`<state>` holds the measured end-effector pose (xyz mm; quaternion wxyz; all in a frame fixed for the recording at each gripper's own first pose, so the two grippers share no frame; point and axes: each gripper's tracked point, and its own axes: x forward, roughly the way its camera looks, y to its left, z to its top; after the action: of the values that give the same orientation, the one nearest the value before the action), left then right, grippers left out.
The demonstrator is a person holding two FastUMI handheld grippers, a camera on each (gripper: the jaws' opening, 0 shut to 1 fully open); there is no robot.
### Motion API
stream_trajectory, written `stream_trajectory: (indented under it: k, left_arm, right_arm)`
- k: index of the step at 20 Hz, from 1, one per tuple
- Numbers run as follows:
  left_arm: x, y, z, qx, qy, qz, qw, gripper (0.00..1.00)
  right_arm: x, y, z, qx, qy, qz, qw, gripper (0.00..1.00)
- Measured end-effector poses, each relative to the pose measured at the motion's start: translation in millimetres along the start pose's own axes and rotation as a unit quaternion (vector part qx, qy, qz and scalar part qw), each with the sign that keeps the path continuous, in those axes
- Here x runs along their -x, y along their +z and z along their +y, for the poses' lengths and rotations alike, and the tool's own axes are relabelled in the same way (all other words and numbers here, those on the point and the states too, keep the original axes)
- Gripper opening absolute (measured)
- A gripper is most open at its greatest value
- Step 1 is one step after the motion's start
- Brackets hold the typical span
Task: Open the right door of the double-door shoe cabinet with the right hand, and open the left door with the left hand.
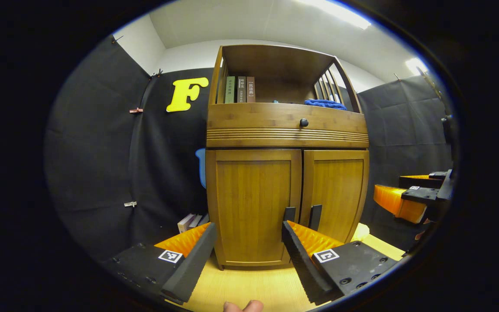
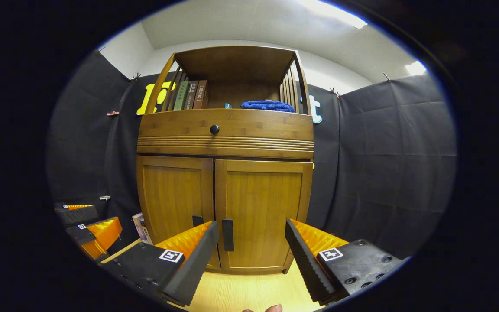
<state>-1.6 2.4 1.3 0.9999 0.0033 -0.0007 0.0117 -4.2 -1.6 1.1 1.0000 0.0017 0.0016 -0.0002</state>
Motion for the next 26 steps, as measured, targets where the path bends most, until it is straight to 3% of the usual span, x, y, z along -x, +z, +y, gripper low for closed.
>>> stream_trajectory:
  k: [11, 26]
  left_arm:
    - [-1.7, -1.7, 9.4, -0.007, 0.021, -0.003, 1.000, 0.92]
    - [-43.4, -13.5, 40.5, -0.017, 0.033, 0.004, 0.999, 0.92]
  right_arm:
    - [-36.9, -8.0, 16.8, -0.006, 0.020, 0.012, 1.000, 0.96]
    - [-166.5, -120.6, 52.1, -0.005, 0.048, 0.099, 0.994, 0.98]
